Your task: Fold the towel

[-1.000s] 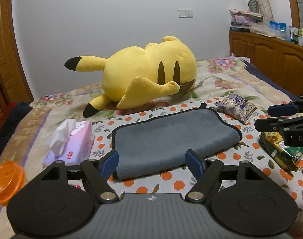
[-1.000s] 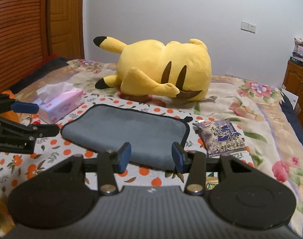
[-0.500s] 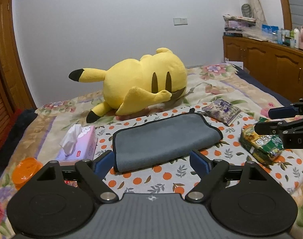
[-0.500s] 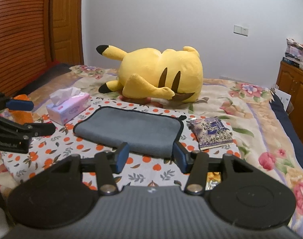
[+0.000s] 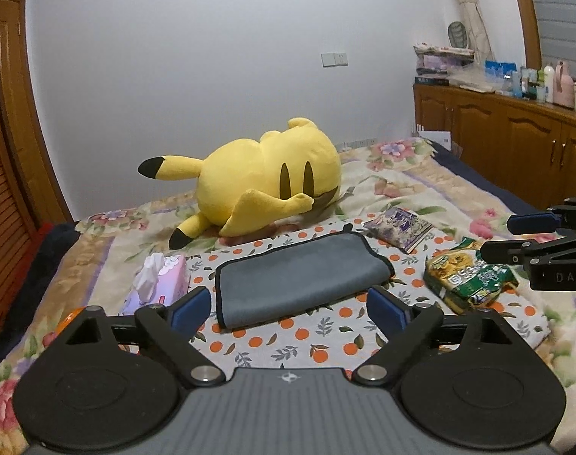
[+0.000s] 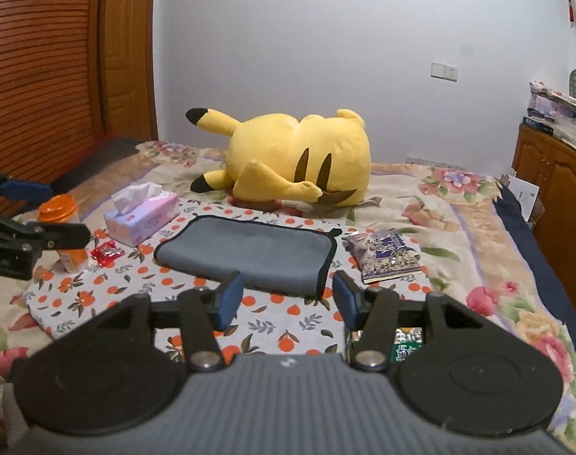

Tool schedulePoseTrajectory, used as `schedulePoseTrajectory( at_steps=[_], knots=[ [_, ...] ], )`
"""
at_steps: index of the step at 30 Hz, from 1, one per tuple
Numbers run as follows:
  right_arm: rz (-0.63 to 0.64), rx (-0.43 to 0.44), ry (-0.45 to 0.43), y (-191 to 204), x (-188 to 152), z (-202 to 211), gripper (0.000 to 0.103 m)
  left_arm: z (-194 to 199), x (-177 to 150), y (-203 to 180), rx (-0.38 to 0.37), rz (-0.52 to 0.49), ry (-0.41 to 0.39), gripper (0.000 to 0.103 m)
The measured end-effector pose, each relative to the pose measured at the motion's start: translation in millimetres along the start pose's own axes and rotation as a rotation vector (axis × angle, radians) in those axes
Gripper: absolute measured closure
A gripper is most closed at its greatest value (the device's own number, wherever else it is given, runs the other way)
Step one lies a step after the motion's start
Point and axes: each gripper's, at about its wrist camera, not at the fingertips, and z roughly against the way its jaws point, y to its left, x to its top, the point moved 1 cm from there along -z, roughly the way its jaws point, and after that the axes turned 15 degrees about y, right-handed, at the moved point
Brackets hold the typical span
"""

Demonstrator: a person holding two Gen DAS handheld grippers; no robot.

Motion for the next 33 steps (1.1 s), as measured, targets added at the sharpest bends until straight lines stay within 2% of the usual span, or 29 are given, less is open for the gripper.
schedulePoseTrajectory(
  at_steps=[3,7,10,14,16,25,33],
  knots=[
    [-0.008,0.0,-0.008,-0.5,-4.7,9.2,0.045,10.6,-6.4,-3.5,0.005,0.009,-0.009,0.005],
    [-0.016,0.017,-0.019,0.1,-11.2,19.8,0.023,21.8,-17.1,-7.1,0.018,0.021,-0.012,0.0],
    [-0.003,0.013,-0.034,2.6,-14.8,28.1,0.019,29.0,-27.3,-9.9,0.028,0.019,-0.005,0.0],
    [-0.007,0.017,-0.049,4.8,-19.1,36.8,0.003,36.5,-39.7,-8.4,0.02,0.039,0.0,0.0],
    [-0.006,0.018,-0.056,6.4,-22.3,41.0,0.0,40.2,-45.6,-8.2,0.019,0.056,-0.003,0.0],
    [-0.018,0.014,-0.043,11.3,-36.6,42.9,0.0,36.6,-61.6,-9.5,0.048,0.117,0.031,0.0],
    [-0.042,0.021,-0.017,14.8,-53.8,35.8,0.0,25.2,-79.6,-17.1,0.072,0.101,0.06,0.0]
  ],
)
